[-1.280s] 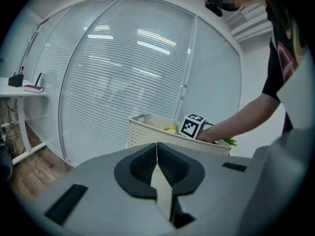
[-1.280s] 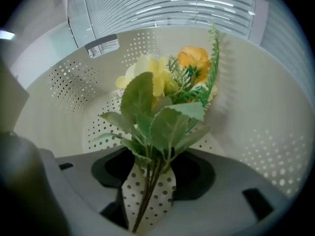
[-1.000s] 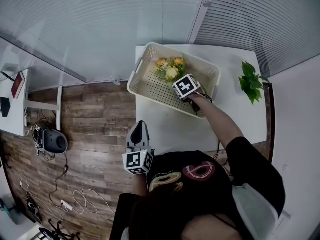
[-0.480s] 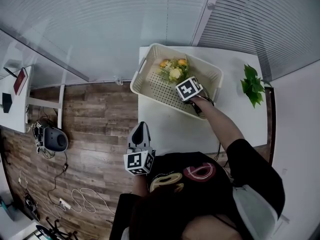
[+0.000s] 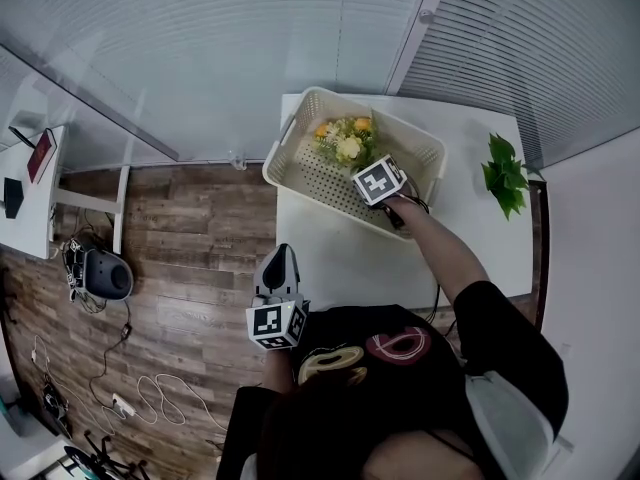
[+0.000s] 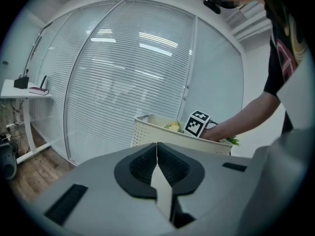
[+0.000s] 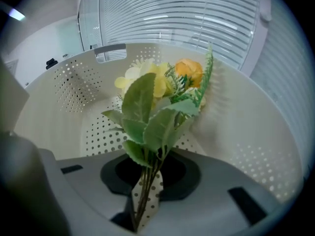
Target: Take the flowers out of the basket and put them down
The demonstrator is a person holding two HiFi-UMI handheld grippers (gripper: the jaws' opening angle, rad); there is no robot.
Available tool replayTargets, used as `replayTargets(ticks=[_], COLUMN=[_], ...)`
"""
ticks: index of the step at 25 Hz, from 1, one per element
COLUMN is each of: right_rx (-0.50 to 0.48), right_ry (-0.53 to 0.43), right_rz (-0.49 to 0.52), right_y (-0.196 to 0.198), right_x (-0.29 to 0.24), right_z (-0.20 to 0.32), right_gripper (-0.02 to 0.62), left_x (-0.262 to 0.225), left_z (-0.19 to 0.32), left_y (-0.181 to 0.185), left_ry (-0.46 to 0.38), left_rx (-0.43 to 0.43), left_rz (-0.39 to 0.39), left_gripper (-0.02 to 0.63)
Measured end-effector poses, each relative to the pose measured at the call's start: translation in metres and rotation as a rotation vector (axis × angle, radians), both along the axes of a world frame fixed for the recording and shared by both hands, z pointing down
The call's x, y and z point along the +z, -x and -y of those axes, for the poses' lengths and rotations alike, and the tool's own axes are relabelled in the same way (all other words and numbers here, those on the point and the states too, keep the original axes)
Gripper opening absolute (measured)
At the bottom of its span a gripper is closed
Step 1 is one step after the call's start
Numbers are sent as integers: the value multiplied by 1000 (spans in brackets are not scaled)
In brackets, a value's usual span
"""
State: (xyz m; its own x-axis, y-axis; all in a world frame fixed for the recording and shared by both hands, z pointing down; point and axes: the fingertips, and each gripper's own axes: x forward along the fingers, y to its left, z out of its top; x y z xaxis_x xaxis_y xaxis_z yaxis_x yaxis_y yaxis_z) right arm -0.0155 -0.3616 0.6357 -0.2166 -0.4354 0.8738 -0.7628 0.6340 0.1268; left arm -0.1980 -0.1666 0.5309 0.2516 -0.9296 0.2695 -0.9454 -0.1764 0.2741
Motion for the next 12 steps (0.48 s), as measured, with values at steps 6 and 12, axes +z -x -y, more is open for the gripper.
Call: replayTargets(ticks=[6,12], right_rx=[-30,-64], right_ry=[-29,-57], right_rz=[19,36], right_y=[6,14], right_x=[-12,-21], right_z=[2,0], right_gripper=[67,61], left_x=[-2,-2], left_z=[1,0], left_y=[-3,-6], left_ry=[-7,-11], left_rx=[4,6], left_rz=[2,6], left_gripper=[18,18])
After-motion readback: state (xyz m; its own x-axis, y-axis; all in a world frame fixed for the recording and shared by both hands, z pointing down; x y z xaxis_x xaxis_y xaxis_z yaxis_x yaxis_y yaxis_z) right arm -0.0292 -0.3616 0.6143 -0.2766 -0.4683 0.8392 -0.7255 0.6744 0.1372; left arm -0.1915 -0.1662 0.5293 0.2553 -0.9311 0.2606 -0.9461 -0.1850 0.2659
